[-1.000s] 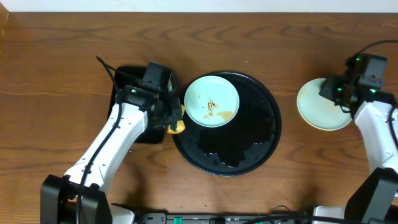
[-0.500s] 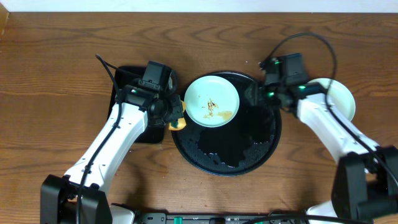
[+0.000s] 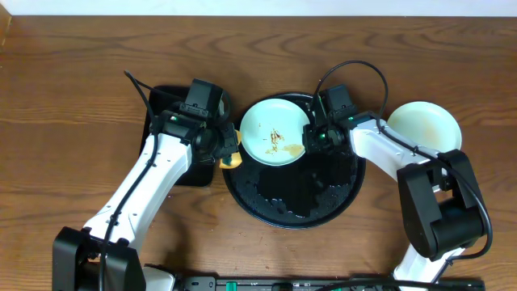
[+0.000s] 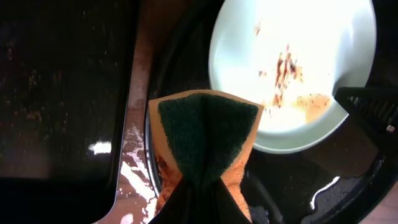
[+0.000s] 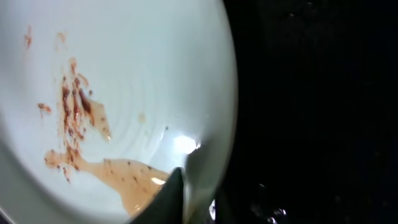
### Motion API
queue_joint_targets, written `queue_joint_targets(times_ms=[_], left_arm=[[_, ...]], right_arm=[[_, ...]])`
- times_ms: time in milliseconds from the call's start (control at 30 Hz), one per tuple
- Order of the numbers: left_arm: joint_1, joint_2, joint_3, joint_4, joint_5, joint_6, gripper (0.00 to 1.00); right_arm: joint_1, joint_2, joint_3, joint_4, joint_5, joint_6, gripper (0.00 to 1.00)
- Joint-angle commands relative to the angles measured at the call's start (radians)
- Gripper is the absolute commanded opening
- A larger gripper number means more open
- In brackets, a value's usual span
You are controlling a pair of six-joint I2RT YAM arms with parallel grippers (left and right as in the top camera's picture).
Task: Clean dirty plates on tray and stack at the side
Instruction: 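Move the right gripper back and grip the remaining light-blue plate rim, then scrub the remaining light-blue plate with the sponge in the left gripper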
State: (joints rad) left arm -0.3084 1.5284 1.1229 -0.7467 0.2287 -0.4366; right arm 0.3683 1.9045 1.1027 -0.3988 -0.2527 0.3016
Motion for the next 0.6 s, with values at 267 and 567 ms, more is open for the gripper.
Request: queue_joint_targets(times_ms=[267,567], left_arm=[[-0.041,0.023,0.013,0.186,-0.013,0.017,0.08],[-0.194,0.171,0.013,0.246,0.052,0.017,0.08]], right_arm=[[0.005,0.011,0.000,-0.066,0.021,0.035,0.01],[0.005,0.011,0.000,-0.065,0.021,0.035,0.01]])
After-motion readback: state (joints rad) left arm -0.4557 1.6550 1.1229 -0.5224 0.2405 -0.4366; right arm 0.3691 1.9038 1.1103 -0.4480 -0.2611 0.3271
